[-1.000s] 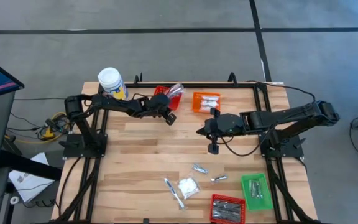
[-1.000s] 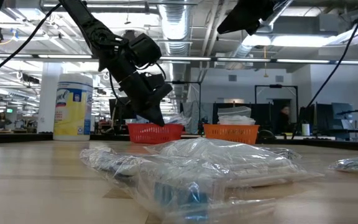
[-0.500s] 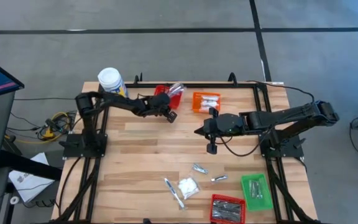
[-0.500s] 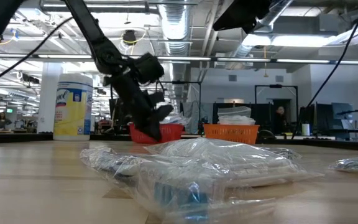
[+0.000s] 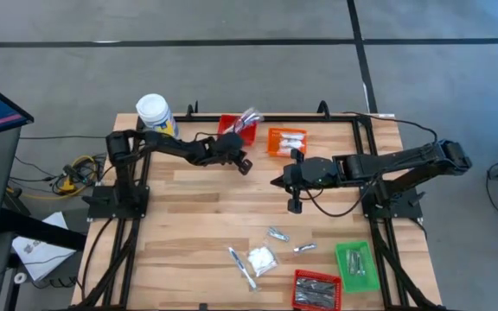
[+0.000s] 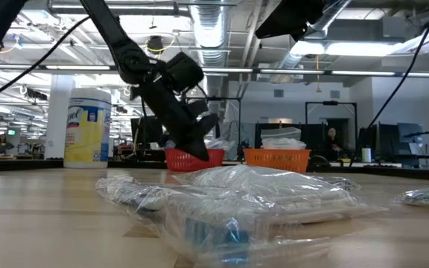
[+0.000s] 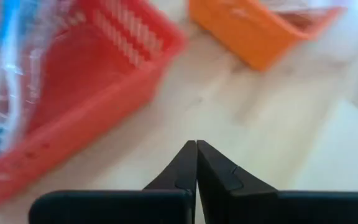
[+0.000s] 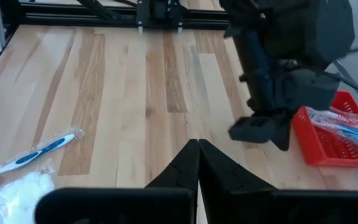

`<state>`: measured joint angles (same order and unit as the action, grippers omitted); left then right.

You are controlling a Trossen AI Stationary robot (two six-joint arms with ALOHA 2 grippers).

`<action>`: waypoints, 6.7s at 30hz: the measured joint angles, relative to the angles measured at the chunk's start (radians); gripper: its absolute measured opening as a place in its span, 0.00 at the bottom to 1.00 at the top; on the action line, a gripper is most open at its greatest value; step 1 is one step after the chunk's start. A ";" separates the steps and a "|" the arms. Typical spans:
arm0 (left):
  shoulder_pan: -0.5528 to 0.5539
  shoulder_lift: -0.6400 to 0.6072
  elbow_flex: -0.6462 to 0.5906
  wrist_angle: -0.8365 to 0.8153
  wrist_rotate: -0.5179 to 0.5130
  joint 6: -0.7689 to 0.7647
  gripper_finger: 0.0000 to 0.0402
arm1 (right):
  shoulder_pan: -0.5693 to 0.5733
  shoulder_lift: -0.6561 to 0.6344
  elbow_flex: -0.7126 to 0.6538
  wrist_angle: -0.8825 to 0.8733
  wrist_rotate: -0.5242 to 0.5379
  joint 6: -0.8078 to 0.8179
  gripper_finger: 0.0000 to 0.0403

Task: Pick & Place Travel size toiletries
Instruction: Adjust the top red bin, then put the silver nail cutter into the green bin

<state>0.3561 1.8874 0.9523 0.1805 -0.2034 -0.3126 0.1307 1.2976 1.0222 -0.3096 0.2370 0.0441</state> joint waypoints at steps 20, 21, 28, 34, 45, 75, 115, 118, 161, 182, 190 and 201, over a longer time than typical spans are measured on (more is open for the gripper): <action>-0.457 -0.217 0.000 -0.027 0.244 0.281 0.00 | 0.001 0.000 0.001 -0.019 0.000 -0.002 0.00; -0.482 -0.217 0.000 -0.022 0.230 0.315 0.00 | 0.001 0.000 0.001 -0.020 0.000 -0.002 0.00; -0.562 -0.204 0.001 0.071 0.203 0.388 0.04 | 0.001 -0.014 0.001 -0.027 0.002 -0.006 0.00; -0.579 -0.142 0.005 0.135 0.166 0.411 0.15 | 0.030 -0.080 0.002 -0.020 0.119 0.007 0.00; -0.612 0.125 0.202 0.148 0.211 0.449 0.37 | 0.201 -0.263 -0.161 0.391 0.268 -0.057 0.00; -0.575 0.323 0.326 0.143 0.292 0.436 0.57 | 0.265 -0.458 -0.453 0.981 0.340 -0.238 0.60; -0.527 0.264 0.326 -0.043 0.208 0.351 0.02 | 0.265 -0.458 -0.453 0.975 0.340 -0.238 0.63; -0.542 0.205 0.323 -0.070 0.155 0.356 0.03 | 0.265 -0.458 -0.453 0.976 0.340 -0.238 0.63; -0.721 -0.436 -0.115 0.744 0.134 0.411 0.02 | 0.215 -0.008 -0.378 1.448 -0.029 -0.468 0.63; -0.799 -0.422 -0.115 0.778 -0.013 0.610 0.02 | 0.222 0.313 -0.101 1.296 -0.004 -0.386 0.63; -0.817 -0.422 -0.115 0.772 -0.112 0.660 0.02 | 0.212 0.312 -0.060 1.151 -0.004 -0.383 0.63; -0.826 -0.459 -0.115 0.723 -0.175 0.672 0.02 | 0.215 0.255 -0.061 1.017 -0.004 -0.352 0.63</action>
<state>-0.4698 1.4287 0.8375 0.9034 -0.3786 0.3590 0.3455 1.5530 0.9615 0.7072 0.2332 -0.3078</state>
